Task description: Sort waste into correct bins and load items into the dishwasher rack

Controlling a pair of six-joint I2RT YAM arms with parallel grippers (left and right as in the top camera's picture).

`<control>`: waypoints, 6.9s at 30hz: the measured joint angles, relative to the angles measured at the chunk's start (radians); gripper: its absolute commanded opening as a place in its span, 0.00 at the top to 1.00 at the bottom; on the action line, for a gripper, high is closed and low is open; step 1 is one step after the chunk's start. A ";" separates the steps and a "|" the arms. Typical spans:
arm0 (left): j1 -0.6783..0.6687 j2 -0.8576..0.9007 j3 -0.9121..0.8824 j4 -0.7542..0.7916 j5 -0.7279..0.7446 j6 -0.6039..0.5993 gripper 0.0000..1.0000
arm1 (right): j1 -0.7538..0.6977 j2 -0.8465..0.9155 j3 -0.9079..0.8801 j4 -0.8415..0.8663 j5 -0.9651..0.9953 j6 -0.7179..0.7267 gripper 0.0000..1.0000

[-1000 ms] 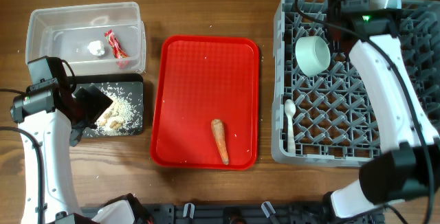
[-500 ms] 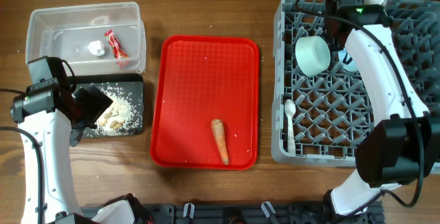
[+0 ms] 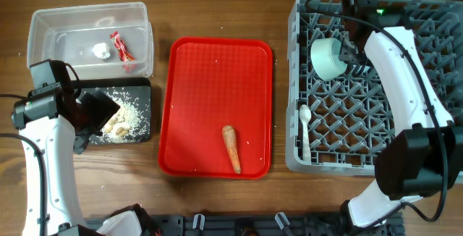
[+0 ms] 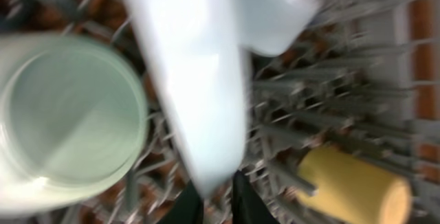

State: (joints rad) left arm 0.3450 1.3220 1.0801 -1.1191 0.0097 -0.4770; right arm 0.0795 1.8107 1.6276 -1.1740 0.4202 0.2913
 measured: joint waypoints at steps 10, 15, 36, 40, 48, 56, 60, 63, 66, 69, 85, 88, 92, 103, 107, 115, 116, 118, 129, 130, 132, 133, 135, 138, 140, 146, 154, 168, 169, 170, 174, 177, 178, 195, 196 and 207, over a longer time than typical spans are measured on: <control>-0.301 0.000 0.000 0.025 0.053 0.000 0.06 | 0.012 -0.171 -0.001 -0.024 -0.256 -0.078 0.43; -0.480 0.037 0.000 0.033 0.082 -0.054 0.06 | 0.012 -0.193 -0.001 -0.042 -0.353 -0.099 0.23; -1.042 0.468 0.000 0.311 0.176 -0.315 0.11 | 0.012 -0.193 -0.001 -0.074 -0.559 -0.219 0.21; -1.046 0.494 0.000 0.320 0.175 -0.354 0.48 | 0.012 -0.193 -0.001 -0.074 -0.558 -0.219 0.21; -1.046 0.494 0.000 0.317 0.151 -0.363 0.71 | 0.012 -0.193 -0.001 -0.075 -0.558 -0.219 0.21; -1.015 0.493 0.006 0.273 0.118 -0.363 0.76 | 0.012 -0.193 -0.001 -0.076 -0.558 -0.220 0.21; -0.915 0.460 0.006 0.225 0.051 -0.344 0.76 | 0.012 -0.193 -0.001 -0.076 -0.558 -0.227 0.21; -0.798 0.359 0.006 0.175 -0.009 -0.328 0.76 | 0.012 -0.193 -0.001 -0.076 -0.558 -0.232 0.21; -0.625 0.221 0.006 0.165 -0.059 -0.277 0.78 | 0.012 -0.193 -0.001 -0.076 -0.558 -0.233 0.21; -0.408 0.127 0.006 0.165 -0.087 -0.240 0.79 | 0.012 -0.193 -0.001 -0.076 -0.558 -0.233 0.21; 0.140 0.324 0.006 0.300 -0.107 -0.216 0.77 | 0.012 -0.193 -0.001 -0.076 -0.558 -0.234 0.21; 0.142 0.391 0.006 0.309 -0.106 -0.216 0.76 | 0.012 -0.193 -0.001 -0.076 -0.558 -0.234 0.21; 0.142 0.452 0.006 0.314 -0.106 -0.216 0.66 | 0.012 -0.193 -0.001 -0.076 -0.558 -0.234 0.21; 0.142 0.445 0.037 0.270 -0.103 -0.185 0.32 | 0.012 -0.193 -0.001 -0.074 -0.559 -0.241 0.14; 0.123 0.344 0.133 0.270 -0.026 -0.105 0.30 | 0.012 -0.193 -0.002 -0.021 -0.599 -0.220 0.06; -0.198 0.137 0.203 0.271 0.175 0.257 0.19 | 0.012 -0.184 -0.002 0.146 -0.814 -0.195 0.03; -0.228 0.139 0.203 0.233 0.175 0.275 0.18 | 0.012 -0.179 -0.002 0.123 -0.805 -0.196 0.03; -0.304 0.142 0.201 0.099 0.171 0.307 0.16 | 0.012 -0.157 -0.002 0.034 -0.750 -0.195 0.03; -0.291 0.140 0.201 -0.253 0.141 0.314 0.16 | 0.012 -0.139 -0.003 -0.225 -0.583 -0.195 0.07; -0.291 0.139 0.201 -0.254 0.139 0.314 0.16 | 0.012 -0.142 -0.004 -0.225 -0.582 -0.195 0.06; -0.291 0.124 0.200 -0.249 0.137 0.314 0.15 | 0.012 -0.164 -0.018 -0.209 -0.579 -0.195 0.07; -0.291 0.101 0.198 -0.238 0.137 0.314 0.14 | 0.012 -0.200 -0.044 -0.183 -0.575 -0.195 0.06; -0.291 0.021 0.191 -0.206 0.137 0.314 0.11 | 0.012 -0.288 -0.112 -0.111 -0.575 -0.194 0.06; -0.291 -0.142 0.170 -0.145 0.137 0.311 0.00 | 0.012 -0.476 -0.260 0.006 -0.572 -0.180 0.06; -0.291 -0.259 0.124 -0.082 0.135 0.307 0.00 | 0.012 -0.611 -0.364 0.090 -0.571 -0.176 0.00; -0.291 -0.629 -0.070 0.017 0.134 0.307 0.00 | 0.012 -0.950 -0.528 0.186 -0.521 -0.165 0.00; -0.291 -0.760 -0.113 -0.007 0.134 0.307 0.00 | 0.012 -1.042 -0.528 0.185 -0.497 -0.164 0.00; -0.291 -0.760 -0.113 -0.018 0.134 0.307 0.00 | 0.013 -0.930 -0.541 0.184 -0.497 -0.164 0.00; -0.291 -0.760 -0.113 -0.018 0.134 0.307 0.00 | 0.013 -0.931 -0.541 0.185 -0.497 -0.164 0.00; -0.291 -0.760 -0.113 -0.018 0.134 0.307 0.00 | 0.013 -0.935 -0.542 0.185 -0.497 -0.164 0.00; -0.291 -0.760 -0.113 -0.018 0.134 0.307 0.00 | 0.013 -1.012 -0.568 0.188 -0.496 -0.164 0.00; -0.291 -0.760 -0.113 -0.018 0.134 0.307 0.00 | 0.013 -1.120 -0.630 0.197 -0.486 -0.164 0.00; -0.291 -0.760 -0.113 -0.018 0.134 0.307 0.00 | 0.013 -1.159 -0.658 0.219 -0.484 -0.164 0.00; -0.291 -0.760 -0.114 -0.021 0.134 0.307 0.00 | 0.016 -1.728 -1.439 1.215 -0.490 -0.161 0.00; -0.291 -0.760 -0.114 -0.021 0.134 0.307 0.00 | 0.016 -1.745 -1.471 1.259 -0.490 -0.161 0.00; -0.291 -0.760 -0.114 -0.021 0.134 0.307 0.00 | 0.016 -1.794 -1.620 1.361 -0.447 -0.161 0.00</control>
State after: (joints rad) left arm 0.0536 0.5617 0.9657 -1.1400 0.1436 -0.1696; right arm 0.0956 0.0166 0.0078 0.1871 -0.0273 0.1299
